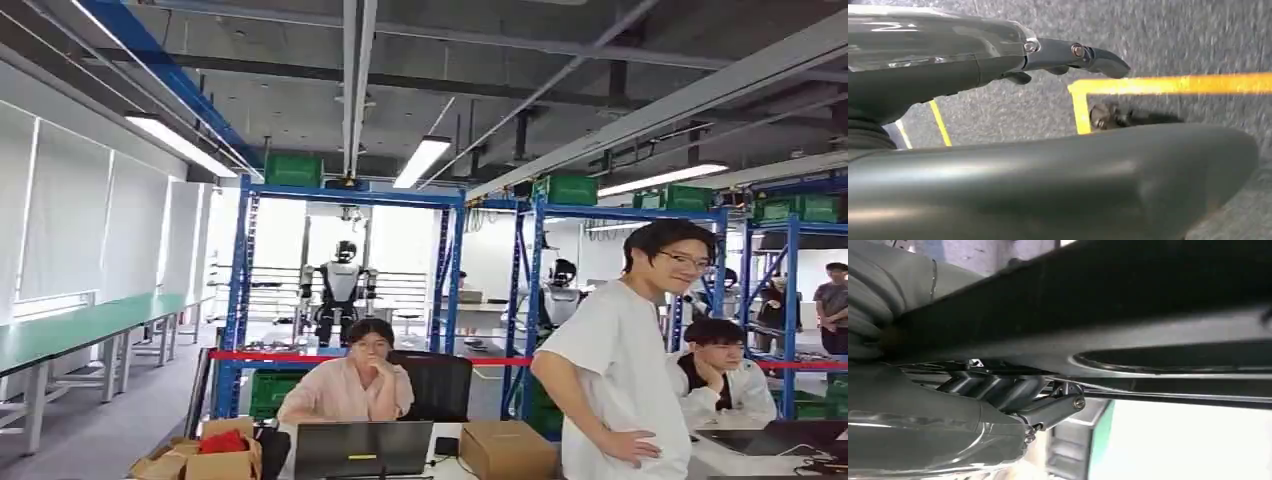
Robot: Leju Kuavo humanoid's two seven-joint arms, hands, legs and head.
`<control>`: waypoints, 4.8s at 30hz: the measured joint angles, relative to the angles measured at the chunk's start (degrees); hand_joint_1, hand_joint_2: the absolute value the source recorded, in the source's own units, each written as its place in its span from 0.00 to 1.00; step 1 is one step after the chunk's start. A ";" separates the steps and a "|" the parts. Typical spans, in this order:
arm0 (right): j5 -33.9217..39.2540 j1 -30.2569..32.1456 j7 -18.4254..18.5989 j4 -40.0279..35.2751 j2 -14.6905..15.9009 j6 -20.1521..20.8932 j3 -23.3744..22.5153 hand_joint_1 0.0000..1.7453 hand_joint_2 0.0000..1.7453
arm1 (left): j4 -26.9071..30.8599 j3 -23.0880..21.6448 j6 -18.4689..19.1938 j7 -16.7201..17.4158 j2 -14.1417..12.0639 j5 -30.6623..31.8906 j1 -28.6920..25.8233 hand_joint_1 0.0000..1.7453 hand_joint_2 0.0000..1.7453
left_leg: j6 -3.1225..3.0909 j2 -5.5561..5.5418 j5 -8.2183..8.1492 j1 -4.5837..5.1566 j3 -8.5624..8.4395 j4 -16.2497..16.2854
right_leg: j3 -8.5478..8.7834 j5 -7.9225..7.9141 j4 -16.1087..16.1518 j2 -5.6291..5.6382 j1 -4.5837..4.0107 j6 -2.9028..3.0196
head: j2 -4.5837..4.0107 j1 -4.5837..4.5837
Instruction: Take the parts from the cabinet and place them on the table.
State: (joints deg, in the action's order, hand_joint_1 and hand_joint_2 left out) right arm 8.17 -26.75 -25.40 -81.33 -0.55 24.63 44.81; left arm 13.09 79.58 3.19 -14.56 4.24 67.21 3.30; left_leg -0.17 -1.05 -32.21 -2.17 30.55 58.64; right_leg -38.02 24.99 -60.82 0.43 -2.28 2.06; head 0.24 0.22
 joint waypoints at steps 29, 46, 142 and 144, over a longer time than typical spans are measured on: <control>0.13 0.02 0.22 1.11 -0.79 0.09 -0.13 1.00 1.00 | 0.07 -0.02 -0.46 0.96 -0.83 0.15 0.13 0.00 1.00 | -1.00 0.47 1.96 0.57 3.00 1.95 | -4.10 12.16 -16.74 -0.22 2.25 -3.89 | -0.04 0.09; 0.18 -0.52 0.13 1.47 -1.25 0.44 0.02 1.00 1.00 | 0.04 -0.02 -0.07 0.59 -1.05 0.17 -0.02 0.00 1.00 | 2.20 0.77 5.28 0.37 4.92 2.18 | 8.75 6.24 3.36 -0.05 1.40 -1.88 | -0.04 0.20; -73.70 -25.36 20.65 53.81 -5.81 -31.10 -13.70 0.00 0.00 | 0.04 -4.20 1.70 -5.29 -1.05 6.12 1.64 0.00 0.00 | -0.18 0.67 4.61 0.53 5.32 1.43 | 2.75 3.06 1.62 0.09 1.99 -2.91 | -0.04 -0.20; -73.33 -25.91 20.44 54.16 -5.97 -30.38 -14.10 0.00 0.00 | 0.04 -4.42 1.73 -5.53 -1.20 6.21 1.89 0.00 0.00 | -0.66 0.68 4.57 0.48 5.21 1.42 | 0.97 6.05 -3.03 -0.15 2.25 -3.72 | -0.04 -0.20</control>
State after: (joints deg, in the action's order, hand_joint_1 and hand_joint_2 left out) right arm -65.15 -52.66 -4.96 -27.17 -6.51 -5.75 30.71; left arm 13.14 75.17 4.92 -20.09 3.04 73.42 5.19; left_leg -0.83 -0.37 -27.64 -1.68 35.76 60.06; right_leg -37.05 31.03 -63.86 0.28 -0.03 -1.66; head 0.20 0.02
